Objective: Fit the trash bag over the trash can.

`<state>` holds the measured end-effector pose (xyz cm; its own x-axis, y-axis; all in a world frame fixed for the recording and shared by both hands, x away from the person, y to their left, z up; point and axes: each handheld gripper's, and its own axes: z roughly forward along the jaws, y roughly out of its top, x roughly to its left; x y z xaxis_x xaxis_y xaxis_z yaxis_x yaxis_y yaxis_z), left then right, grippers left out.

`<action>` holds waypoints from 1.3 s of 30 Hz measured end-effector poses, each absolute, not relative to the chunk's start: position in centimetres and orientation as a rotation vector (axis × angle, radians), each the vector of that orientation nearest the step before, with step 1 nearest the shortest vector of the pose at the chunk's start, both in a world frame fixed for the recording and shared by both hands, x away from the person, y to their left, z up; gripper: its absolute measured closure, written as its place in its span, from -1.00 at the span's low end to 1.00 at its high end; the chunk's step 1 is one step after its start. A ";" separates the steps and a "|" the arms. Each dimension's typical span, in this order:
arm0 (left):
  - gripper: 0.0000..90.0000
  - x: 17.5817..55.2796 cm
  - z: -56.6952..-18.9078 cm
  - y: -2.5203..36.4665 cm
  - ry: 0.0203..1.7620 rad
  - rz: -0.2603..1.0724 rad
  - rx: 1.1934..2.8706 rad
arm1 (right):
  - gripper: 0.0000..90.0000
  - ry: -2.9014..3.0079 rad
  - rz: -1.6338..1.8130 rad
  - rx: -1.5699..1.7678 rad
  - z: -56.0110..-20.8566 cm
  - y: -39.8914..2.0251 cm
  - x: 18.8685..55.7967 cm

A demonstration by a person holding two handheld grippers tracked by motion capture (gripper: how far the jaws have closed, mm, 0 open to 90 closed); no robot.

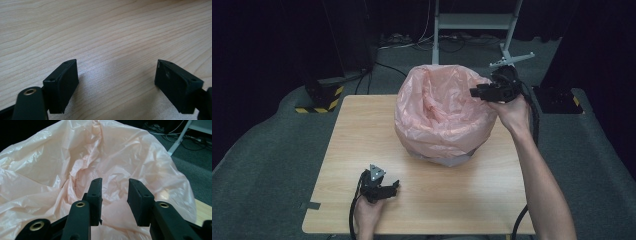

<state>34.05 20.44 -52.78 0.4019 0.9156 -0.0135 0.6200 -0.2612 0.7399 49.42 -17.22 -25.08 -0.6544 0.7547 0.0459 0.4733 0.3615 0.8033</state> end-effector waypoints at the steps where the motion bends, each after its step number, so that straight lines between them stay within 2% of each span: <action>1: -0.58 34.1 -52.8 20.4 1.306 0.562 1.987 | 0.42 2.297 1.189 1.081 -25.1 -17.2 49.4; 14: -0.58 34.1 -52.8 20.5 1.300 0.568 1.994 | 0.31 2.265 1.235 1.038 -24.3 -18.5 47.4; 39: -0.61 34.1 -52.8 20.4 1.300 0.565 1.997 | 0.27 2.184 1.301 1.040 -23.9 -22.0 44.5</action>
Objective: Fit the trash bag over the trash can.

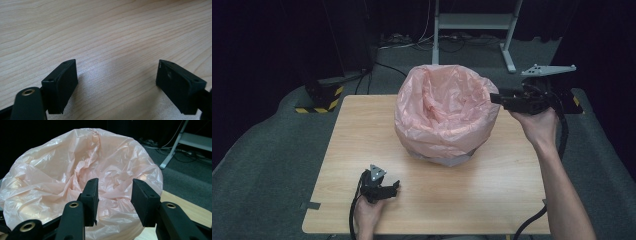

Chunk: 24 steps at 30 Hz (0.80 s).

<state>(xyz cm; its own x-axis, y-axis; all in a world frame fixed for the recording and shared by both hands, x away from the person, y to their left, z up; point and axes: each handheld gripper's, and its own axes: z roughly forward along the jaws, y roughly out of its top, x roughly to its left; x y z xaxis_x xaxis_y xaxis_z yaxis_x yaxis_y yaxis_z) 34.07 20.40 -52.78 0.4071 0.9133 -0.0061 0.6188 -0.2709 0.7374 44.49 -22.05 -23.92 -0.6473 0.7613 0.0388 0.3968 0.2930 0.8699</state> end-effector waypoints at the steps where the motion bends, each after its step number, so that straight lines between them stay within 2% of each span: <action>1: -0.61 34.1 -52.8 20.4 1.300 0.565 1.997 | 0.27 2.179 1.305 1.038 -23.9 -22.1 44.4; 24: -0.61 34.0 -52.8 20.4 1.300 0.568 1.998 | 0.27 2.114 1.380 1.036 -24.9 -25.1 42.0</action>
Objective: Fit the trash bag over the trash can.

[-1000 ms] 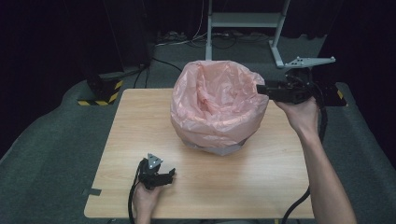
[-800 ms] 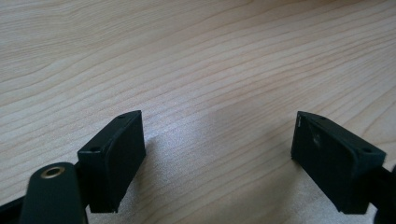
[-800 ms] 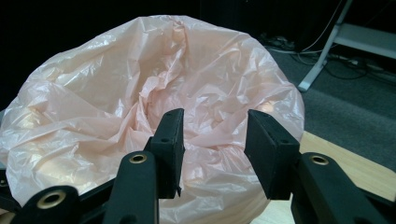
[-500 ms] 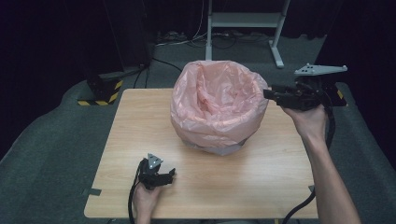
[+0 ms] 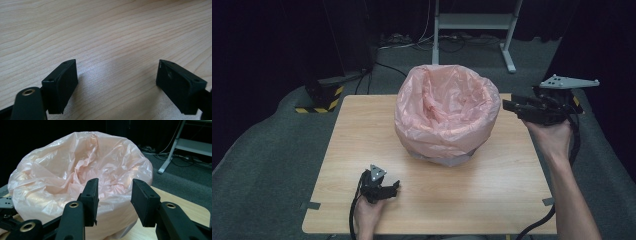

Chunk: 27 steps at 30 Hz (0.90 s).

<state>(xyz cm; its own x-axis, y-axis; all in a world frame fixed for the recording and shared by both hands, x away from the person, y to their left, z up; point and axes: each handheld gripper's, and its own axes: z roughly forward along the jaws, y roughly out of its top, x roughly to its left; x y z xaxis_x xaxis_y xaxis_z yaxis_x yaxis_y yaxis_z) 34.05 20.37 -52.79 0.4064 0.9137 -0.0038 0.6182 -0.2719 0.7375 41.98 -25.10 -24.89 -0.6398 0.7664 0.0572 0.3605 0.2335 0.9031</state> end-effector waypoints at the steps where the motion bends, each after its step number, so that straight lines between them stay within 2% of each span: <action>1: -0.61 34.0 -52.8 20.4 1.300 0.568 1.998 | 0.27 2.108 1.386 1.038 -24.9 -25.3 41.8; 16: -0.61 34.0 -52.8 20.3 1.301 0.569 1.995 | 0.27 2.060 1.437 1.049 -25.9 -27.4 40.4; 27: -0.61 34.0 -52.8 20.4 1.301 0.569 1.995 | 0.26 2.037 1.417 1.083 -27.9 -28.5 39.8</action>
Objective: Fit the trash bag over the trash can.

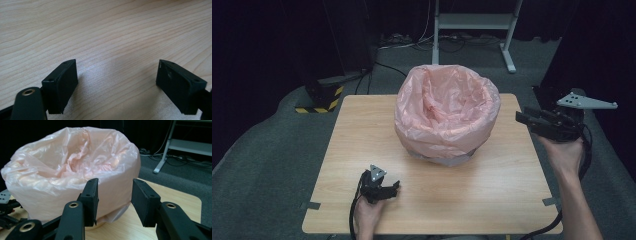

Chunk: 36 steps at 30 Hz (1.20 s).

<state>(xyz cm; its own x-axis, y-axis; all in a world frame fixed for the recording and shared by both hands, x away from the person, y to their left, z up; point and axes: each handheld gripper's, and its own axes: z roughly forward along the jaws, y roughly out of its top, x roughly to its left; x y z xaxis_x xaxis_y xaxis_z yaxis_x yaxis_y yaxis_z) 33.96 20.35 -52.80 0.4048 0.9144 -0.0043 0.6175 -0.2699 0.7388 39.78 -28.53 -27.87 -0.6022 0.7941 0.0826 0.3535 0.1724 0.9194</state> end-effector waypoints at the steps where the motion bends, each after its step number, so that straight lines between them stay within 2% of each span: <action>1: -0.61 34.0 -52.8 20.4 1.301 0.569 1.995 | 0.26 2.037 1.417 1.083 -27.9 -28.5 39.8; 36: -0.61 34.0 -52.8 20.4 1.301 0.570 1.996 | 0.22 2.057 1.384 1.115 -32.4 -28.8 37.8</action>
<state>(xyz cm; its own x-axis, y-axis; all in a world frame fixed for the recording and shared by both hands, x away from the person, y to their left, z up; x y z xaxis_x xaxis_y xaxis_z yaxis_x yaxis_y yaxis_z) 33.96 20.36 -52.79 0.4051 0.9143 -0.0035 0.6173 -0.2707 0.7387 37.80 -28.80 -32.45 -0.5903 0.8023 0.0887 0.3846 0.1829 0.9048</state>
